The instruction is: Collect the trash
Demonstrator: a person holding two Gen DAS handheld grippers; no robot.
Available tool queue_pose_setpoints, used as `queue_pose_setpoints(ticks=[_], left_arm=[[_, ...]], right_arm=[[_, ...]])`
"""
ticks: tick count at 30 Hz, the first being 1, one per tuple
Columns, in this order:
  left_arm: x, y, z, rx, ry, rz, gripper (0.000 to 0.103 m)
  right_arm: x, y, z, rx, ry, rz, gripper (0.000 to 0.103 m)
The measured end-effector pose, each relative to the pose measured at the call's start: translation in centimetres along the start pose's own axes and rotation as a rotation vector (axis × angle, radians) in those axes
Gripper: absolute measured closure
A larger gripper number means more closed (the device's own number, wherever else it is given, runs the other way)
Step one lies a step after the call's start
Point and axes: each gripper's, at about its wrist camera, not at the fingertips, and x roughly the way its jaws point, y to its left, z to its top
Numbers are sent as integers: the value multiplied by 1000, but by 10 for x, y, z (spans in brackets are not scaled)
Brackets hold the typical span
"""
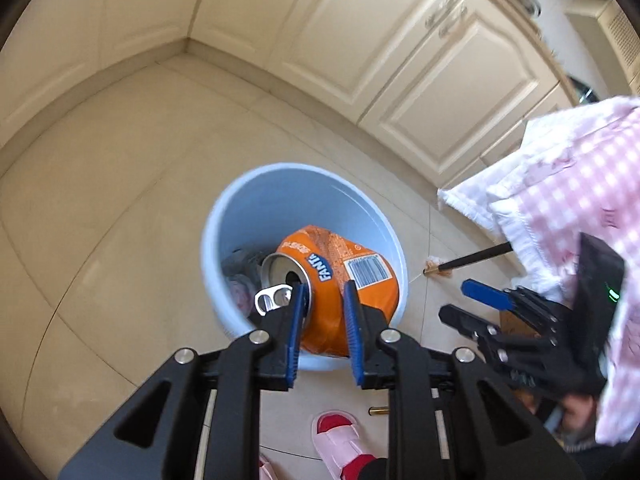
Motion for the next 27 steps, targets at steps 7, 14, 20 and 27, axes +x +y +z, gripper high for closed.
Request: queue_pose_setpoints(ticks=[7, 14, 20, 27], left_arm=[[-9, -10, 20, 24, -21, 114, 55], [-74, 1, 27, -7, 6, 340, 50], [-161, -7, 23, -73, -62, 395, 41], [-280, -33, 7, -98, -191, 427, 38]], right_arm=[[-5, 8, 16, -7, -18, 1, 45], [-28, 55, 39, -102, 14, 93, 41], [-71, 117, 57, -180, 39, 82, 38], [-169, 160, 63, 23, -64, 52, 32]])
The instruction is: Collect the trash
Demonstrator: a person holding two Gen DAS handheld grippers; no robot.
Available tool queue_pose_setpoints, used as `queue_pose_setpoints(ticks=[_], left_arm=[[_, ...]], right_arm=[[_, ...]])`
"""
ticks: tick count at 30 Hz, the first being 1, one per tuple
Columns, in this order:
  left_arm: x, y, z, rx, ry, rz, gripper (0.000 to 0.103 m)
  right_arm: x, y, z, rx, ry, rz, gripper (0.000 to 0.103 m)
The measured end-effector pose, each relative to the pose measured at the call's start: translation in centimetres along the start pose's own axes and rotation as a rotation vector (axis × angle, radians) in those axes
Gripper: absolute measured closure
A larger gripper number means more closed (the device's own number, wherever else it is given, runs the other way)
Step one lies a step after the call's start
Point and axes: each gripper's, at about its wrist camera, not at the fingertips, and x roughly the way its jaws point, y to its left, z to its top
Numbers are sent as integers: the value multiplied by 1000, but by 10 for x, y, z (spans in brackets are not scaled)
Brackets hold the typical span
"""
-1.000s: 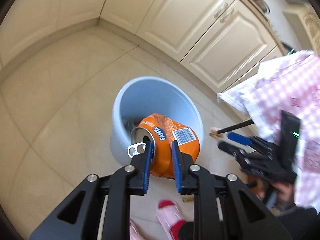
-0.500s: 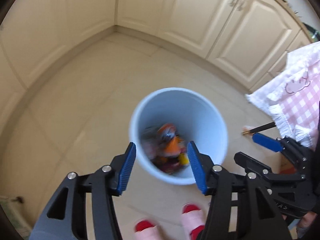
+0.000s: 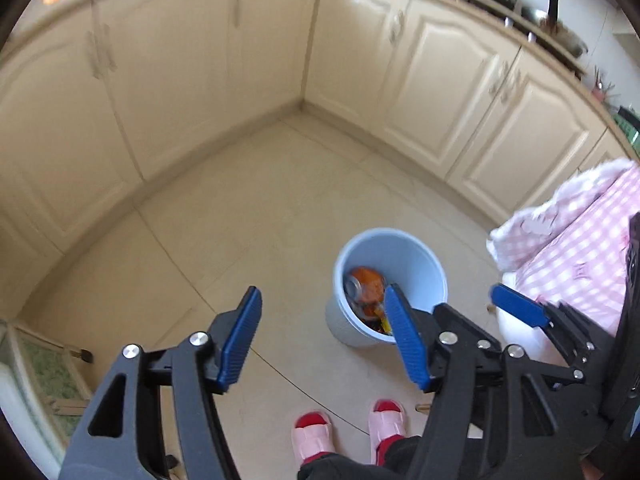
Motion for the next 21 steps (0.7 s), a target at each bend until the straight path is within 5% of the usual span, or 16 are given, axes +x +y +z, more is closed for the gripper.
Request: queue_pose_setpoints(ticks=[13, 21], left_arm=[[-231, -2, 6, 47, -300, 62, 29], [-330, -69, -5, 123, -474, -66, 25]], right_arm=[[-197, 92, -1, -81, -270, 7, 27], [-329, 63, -21, -100, -475, -202, 17]])
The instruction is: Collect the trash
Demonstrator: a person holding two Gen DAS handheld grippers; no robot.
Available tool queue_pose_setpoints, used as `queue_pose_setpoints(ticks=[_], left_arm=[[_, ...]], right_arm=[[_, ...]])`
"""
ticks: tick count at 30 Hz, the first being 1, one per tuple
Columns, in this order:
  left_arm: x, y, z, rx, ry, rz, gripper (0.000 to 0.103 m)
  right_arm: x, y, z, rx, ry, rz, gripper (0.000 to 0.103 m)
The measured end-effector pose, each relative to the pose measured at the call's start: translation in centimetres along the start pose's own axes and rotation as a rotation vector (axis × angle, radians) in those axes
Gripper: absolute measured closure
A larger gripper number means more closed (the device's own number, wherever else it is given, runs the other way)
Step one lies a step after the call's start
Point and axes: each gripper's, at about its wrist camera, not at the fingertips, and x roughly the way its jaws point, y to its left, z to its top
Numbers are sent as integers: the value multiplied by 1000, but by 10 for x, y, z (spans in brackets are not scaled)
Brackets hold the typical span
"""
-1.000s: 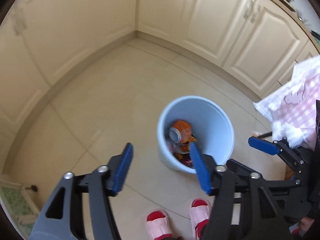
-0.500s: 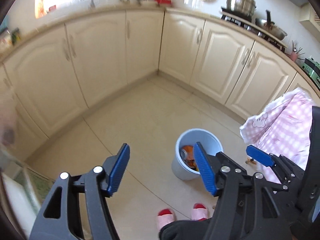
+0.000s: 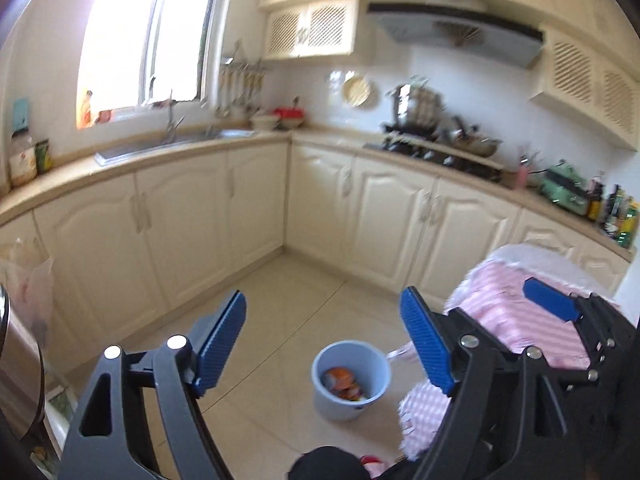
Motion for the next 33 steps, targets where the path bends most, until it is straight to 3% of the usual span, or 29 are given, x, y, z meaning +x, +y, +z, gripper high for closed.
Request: queue_pose_setpoints(ticks=[3, 10, 19, 33], left_arm=[[-26, -25, 4, 38, -39, -12, 25], [-82, -78, 9, 112, -114, -68, 16], [-136, -107, 17, 91, -195, -131, 14], [-178, -133, 18, 126, -296, -137, 13]], right_arm=[[-36, -24, -2, 6, -45, -77, 16], [-115, -82, -4, 74, -136, -157, 12], [-203, -120, -4, 121, -275, -239, 9], [-249, -129, -10, 101, -360, -244, 8]])
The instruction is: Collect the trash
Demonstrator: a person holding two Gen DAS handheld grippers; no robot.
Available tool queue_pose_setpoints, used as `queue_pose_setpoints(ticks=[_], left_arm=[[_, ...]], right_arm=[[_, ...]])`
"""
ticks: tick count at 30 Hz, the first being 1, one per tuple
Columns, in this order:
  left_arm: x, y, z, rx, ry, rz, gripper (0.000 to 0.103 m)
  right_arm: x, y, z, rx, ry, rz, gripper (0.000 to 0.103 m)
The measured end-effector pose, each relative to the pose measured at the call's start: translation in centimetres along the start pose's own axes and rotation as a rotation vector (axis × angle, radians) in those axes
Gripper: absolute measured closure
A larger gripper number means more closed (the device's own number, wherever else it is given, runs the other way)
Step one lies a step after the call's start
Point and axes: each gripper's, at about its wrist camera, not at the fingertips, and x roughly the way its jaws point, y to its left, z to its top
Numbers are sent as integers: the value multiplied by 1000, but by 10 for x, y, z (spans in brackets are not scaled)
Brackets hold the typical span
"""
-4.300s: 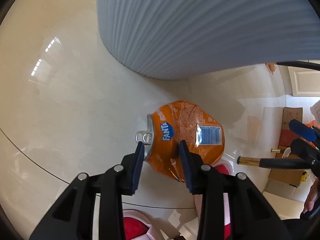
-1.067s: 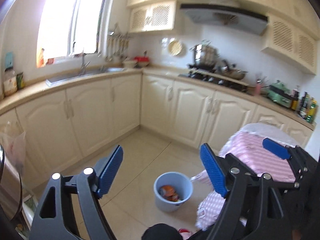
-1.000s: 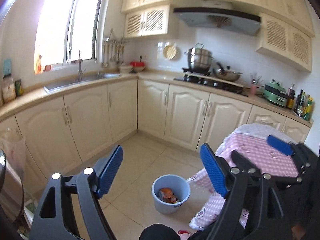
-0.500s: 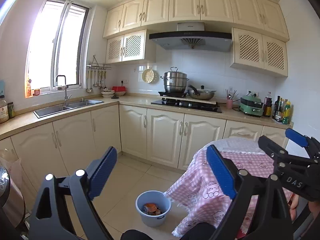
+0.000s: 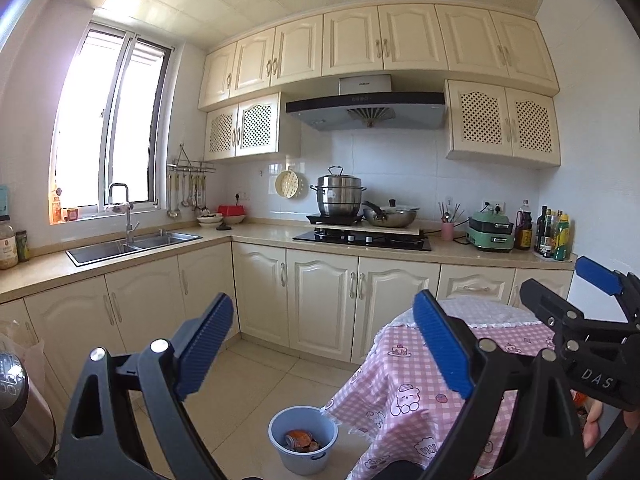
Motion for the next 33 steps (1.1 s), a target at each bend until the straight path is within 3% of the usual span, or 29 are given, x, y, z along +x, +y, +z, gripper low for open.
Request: queue_pose_setpoints(ticks=[33], left_arm=[[3, -2, -2, 22, 8, 0, 13]], right_arm=[[-2, -1, -6, -6, 5, 1, 8]])
